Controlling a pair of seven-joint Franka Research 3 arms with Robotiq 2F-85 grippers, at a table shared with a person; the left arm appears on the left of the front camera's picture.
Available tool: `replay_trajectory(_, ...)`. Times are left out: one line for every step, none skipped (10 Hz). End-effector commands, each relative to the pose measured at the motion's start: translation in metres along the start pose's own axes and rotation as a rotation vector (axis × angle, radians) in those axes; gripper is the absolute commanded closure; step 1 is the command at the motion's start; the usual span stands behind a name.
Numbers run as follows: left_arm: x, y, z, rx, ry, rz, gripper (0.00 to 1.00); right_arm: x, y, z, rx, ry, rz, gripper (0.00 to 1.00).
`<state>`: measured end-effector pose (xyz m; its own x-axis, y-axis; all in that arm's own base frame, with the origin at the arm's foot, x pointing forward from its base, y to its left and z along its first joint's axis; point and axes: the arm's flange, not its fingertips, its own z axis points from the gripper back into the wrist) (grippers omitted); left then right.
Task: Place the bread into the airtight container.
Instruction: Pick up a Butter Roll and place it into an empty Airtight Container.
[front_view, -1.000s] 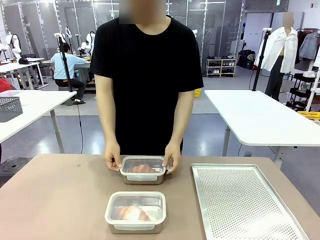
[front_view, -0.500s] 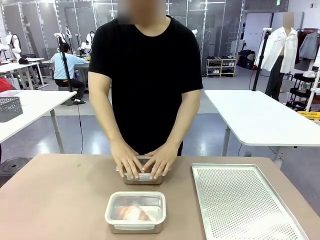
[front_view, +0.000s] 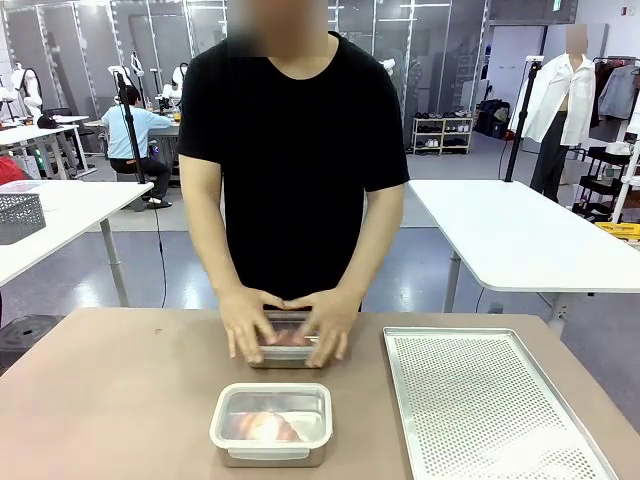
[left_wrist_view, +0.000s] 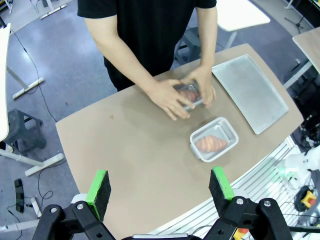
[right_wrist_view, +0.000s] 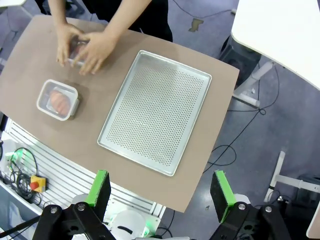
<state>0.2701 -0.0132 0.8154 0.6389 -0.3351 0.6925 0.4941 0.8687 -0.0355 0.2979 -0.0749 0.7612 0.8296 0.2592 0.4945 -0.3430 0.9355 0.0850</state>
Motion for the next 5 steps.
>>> replay_trajectory(0.0000, -0.0012, 0.0010, -0.003, -0.002, 0.002, 0.00, 0.0010, 0.0022, 0.0009, -0.003, 0.007, -0.003, 0.00)
replay_trajectory(0.0000, -0.0012, 0.0010, -0.003, -0.002, 0.002, 0.00, 0.0010, 0.0022, 0.0009, -0.003, 0.007, -0.003, 0.00)
replay_trajectory(0.0000, -0.0012, 0.0010, -0.003, -0.002, 0.002, 0.00, 0.0010, 0.0022, 0.0009, -0.003, 0.007, -0.003, 0.00)
replay_trajectory(0.0000, -0.0012, 0.0010, -0.003, -0.002, 0.002, 0.00, 0.0010, 0.0022, 0.0009, -0.003, 0.007, -0.003, 0.00)
replay_trajectory(0.0000, -0.0012, 0.0010, -0.003, -0.002, 0.002, 0.00, 0.0010, 0.0022, 0.0009, -0.003, 0.007, -0.003, 0.00)
